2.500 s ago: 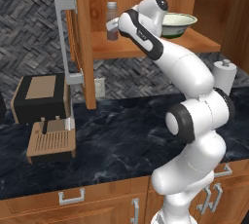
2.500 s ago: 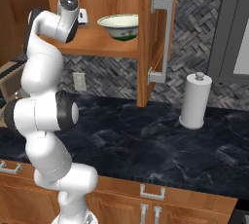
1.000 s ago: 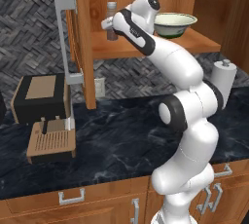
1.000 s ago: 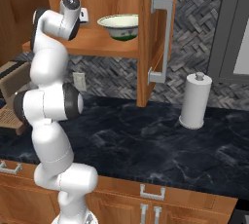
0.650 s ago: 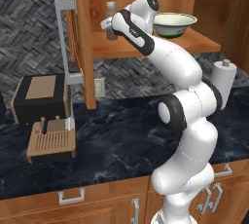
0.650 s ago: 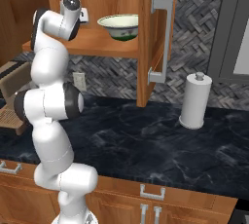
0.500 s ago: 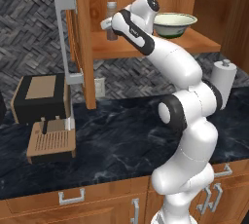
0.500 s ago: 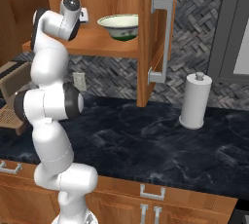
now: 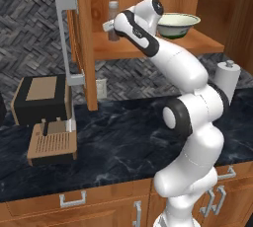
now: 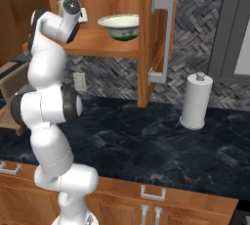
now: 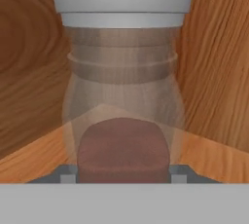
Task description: Take the cinnamon bottle from the cabinet and place it on the dining table, next to the plate with the cupcake. Then take the chocolate from the dining counter and place it on the cupcake plate.
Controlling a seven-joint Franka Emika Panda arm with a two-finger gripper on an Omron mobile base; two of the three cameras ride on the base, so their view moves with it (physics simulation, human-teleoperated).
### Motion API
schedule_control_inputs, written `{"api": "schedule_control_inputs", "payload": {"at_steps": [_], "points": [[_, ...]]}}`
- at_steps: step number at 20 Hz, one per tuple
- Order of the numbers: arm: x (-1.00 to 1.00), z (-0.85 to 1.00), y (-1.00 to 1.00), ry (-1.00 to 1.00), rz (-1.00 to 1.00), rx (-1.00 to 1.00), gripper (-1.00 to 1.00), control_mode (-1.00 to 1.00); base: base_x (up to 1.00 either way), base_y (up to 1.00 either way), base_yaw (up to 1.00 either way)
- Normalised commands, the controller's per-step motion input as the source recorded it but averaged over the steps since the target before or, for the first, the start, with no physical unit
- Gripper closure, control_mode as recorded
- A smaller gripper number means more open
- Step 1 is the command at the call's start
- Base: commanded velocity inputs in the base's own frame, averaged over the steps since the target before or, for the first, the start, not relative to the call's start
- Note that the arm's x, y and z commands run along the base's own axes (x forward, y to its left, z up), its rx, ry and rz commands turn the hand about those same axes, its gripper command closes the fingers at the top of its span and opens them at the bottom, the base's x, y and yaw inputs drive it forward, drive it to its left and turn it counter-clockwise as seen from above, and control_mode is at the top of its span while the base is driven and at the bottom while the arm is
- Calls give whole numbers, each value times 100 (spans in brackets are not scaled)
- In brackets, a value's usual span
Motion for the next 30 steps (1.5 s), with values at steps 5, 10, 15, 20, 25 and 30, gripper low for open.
{"api": "schedule_control_inputs", "payload": {"at_steps": [5, 10, 15, 20, 25, 30], "points": [[-63, 6, 0, -2, 0, 1, 100, -100, 0, 0, 0], [-66, 20, 0, 0, 0, 2, 100, -100, 0, 0, 0], [-78, 12, -4, 0, -1, 0, 100, -100, 0, 0, 0], [-81, 1, -13, 4, -5, 0, 100, -100, 0, 0, 0], [-92, 0, -24, 0, -6, 1, 100, -100, 0, 0, 0], [-94, 0, -23, 0, -6, 0, 100, -100, 0, 0, 0]]}}
